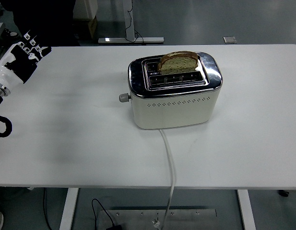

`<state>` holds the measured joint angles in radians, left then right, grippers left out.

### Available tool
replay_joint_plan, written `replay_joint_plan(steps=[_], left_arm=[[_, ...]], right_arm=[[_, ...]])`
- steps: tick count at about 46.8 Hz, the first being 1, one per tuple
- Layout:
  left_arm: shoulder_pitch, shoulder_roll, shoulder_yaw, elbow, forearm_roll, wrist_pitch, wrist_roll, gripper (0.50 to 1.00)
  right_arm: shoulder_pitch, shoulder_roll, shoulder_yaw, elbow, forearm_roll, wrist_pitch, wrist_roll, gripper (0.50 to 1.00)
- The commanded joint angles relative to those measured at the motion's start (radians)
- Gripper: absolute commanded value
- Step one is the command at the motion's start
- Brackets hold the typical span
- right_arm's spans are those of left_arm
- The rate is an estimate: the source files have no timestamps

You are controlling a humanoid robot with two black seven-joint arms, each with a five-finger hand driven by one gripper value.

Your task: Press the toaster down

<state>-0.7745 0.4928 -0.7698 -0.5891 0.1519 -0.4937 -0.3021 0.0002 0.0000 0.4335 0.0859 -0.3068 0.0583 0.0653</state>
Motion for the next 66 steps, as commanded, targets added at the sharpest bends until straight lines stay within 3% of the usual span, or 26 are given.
replay_joint_plan(steps=[1, 66], left_arm=[[0.001, -0.002, 0.000, 0.000, 0.002, 0.001, -0.002, 1.000], [-0.008, 0.010, 0.009, -0.008, -0.058, 0.004, 0.020, 1.000]], right_arm=[[0.000, 0.000, 0.001, 0.000, 0.000, 0.000, 0.001, 0.998], [0.000, 0.000, -0.001, 0.000, 0.000, 0.000, 0.001, 1.000]])
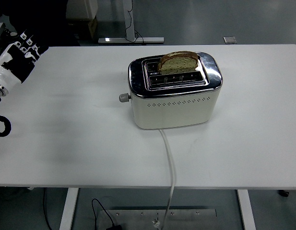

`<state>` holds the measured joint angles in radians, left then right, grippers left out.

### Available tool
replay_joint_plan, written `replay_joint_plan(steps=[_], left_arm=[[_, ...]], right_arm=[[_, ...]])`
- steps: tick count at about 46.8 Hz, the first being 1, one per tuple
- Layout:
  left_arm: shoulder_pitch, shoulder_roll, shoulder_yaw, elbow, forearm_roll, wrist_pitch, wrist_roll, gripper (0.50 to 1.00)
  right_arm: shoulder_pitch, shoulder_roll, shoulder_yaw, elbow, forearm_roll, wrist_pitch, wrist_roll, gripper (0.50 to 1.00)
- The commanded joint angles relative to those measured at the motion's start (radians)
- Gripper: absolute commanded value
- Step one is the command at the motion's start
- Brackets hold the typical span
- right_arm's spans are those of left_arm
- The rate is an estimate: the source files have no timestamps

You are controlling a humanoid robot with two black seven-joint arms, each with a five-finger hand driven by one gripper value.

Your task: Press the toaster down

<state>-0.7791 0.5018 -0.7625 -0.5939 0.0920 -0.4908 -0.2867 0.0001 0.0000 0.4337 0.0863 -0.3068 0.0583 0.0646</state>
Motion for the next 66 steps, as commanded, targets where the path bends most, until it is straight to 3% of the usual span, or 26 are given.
replay_joint_plan(steps=[1, 8, 19, 35, 41, 47, 66], left_arm=[[-0.006, 0.001, 0.002, -0.003, 0.002, 0.001, 0.007, 1.000], [-0.034, 0.035, 0.008, -0.030, 0.011, 0.021, 0.070, 1.000], [-0.077, 0.139, 0.072, -0.237, 0.017, 0.058, 0.168, 1.000], [-0.244, 0.299, 0.311, -0.472, 0.149, 0.031, 0.192, 1.000], [-0.288, 0.313, 0.333, -0.488, 0.244, -0.021, 0.192, 1.000], [-0.316, 0.323, 0.342, -0.489, 0.354, -0.116, 0.216, 1.000], [-0.376, 0.330, 0.344, -0.549, 0.586, -0.120, 0.231, 1.000]], right_arm=[[0.000, 0.000, -0.001, 0.000, 0.000, 0.000, 0.000, 1.000], [0.000, 0.000, 0.000, 0.000, 0.000, 0.000, 0.000, 1.000], [0.000, 0.000, 0.000, 0.000, 0.000, 0.000, 0.000, 0.998], [0.000, 0.000, 0.000, 0.000, 0.000, 0.000, 0.001, 0.998], [0.000, 0.000, 0.000, 0.000, 0.000, 0.000, 0.000, 0.998], [0.000, 0.000, -0.001, 0.000, 0.000, 0.000, 0.000, 0.998], [0.000, 0.000, 0.000, 0.000, 0.000, 0.000, 0.000, 0.998]])
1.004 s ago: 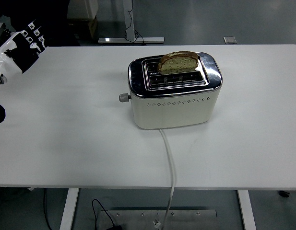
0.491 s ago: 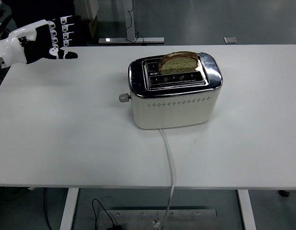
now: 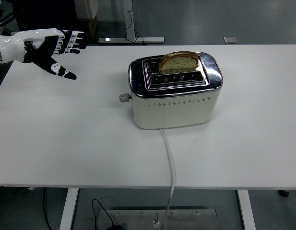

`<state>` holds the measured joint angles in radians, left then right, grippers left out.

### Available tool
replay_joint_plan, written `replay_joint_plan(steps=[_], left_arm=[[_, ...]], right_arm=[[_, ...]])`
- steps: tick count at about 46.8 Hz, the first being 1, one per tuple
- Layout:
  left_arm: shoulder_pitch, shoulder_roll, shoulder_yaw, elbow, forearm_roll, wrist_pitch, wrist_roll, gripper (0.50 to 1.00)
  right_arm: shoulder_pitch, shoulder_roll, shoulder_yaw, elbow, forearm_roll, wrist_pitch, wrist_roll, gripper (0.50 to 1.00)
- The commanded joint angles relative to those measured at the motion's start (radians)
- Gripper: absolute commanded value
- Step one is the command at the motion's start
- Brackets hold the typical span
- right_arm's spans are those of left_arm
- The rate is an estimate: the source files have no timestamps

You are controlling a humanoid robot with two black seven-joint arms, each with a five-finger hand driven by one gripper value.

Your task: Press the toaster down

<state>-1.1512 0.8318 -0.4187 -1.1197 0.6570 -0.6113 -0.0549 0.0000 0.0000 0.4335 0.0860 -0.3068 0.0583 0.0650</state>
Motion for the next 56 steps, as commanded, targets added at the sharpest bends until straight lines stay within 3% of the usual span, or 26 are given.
replay_joint_plan(steps=[1, 10, 27, 37, 56], left_arm=[[-0.005, 0.001, 0.000, -0.034, 0.027, 0.000, 0.000, 1.000], [-0.002, 0.007, 0.001, -0.156, 0.095, 0.000, 0.003, 1.000], [-0.004, 0.062, 0.018, -0.281, 0.223, 0.000, 0.073, 1.000], [-0.004, 0.095, 0.043, -0.285, 0.349, 0.000, 0.075, 1.000], [-0.001, 0.078, 0.044, -0.284, 0.434, 0.000, 0.075, 1.000]], right_arm=[[0.000, 0.000, -0.001, 0.000, 0.000, 0.000, -0.001, 0.998], [0.000, 0.000, 0.001, 0.000, 0.000, 0.000, -0.001, 0.998], [0.000, 0.000, -0.001, 0.000, 0.000, 0.000, -0.001, 0.998], [0.000, 0.000, 0.001, 0.000, 0.000, 0.000, 0.001, 0.998], [0.000, 0.000, 0.001, 0.000, 0.000, 0.000, -0.001, 0.998]])
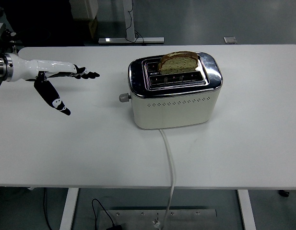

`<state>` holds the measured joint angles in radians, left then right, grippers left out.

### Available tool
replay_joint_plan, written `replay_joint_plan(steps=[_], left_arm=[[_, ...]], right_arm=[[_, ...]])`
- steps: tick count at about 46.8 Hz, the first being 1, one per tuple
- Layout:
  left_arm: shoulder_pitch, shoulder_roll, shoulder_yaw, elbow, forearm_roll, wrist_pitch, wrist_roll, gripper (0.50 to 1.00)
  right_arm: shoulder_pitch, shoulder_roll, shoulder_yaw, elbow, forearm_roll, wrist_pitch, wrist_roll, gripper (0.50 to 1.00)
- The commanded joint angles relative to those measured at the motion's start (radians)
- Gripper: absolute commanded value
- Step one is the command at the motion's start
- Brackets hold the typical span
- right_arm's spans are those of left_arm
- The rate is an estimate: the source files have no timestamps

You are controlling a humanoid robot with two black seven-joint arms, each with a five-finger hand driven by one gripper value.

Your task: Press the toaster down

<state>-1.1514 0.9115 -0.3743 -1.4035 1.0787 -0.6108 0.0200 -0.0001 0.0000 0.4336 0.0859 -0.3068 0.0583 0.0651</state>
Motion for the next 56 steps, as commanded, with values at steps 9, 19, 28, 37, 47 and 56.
replay_joint_plan(steps=[9, 19, 28, 37, 47, 56], left_arm=[[-0.001, -0.026, 0.012, 0.001, 0.061, 0.000, 0.000, 1.000], [-0.002, -0.069, 0.023, 0.005, 0.075, 0.000, 0.000, 1.000], [0.001, -0.100, 0.023, 0.011, 0.081, 0.000, 0.000, 1.000], [0.006, -0.102, 0.029, 0.011, 0.098, 0.000, 0.000, 1.000], [0.004, -0.103, 0.029, 0.014, 0.101, 0.000, 0.001, 1.000], [-0.002, -0.115, 0.029, 0.020, 0.102, 0.000, 0.000, 1.000]], right_arm=[[0.000, 0.000, 0.000, 0.000, 0.000, 0.000, -0.001, 1.000], [0.000, 0.000, -0.001, 0.000, 0.000, 0.000, -0.001, 0.998], [0.000, 0.000, -0.001, 0.000, 0.000, 0.000, 0.001, 1.000], [0.000, 0.000, 0.000, 0.000, 0.000, 0.000, -0.001, 0.998], [0.000, 0.000, 0.000, 0.000, 0.000, 0.000, 0.001, 0.998], [0.000, 0.000, 0.000, 0.000, 0.000, 0.000, -0.001, 0.998]])
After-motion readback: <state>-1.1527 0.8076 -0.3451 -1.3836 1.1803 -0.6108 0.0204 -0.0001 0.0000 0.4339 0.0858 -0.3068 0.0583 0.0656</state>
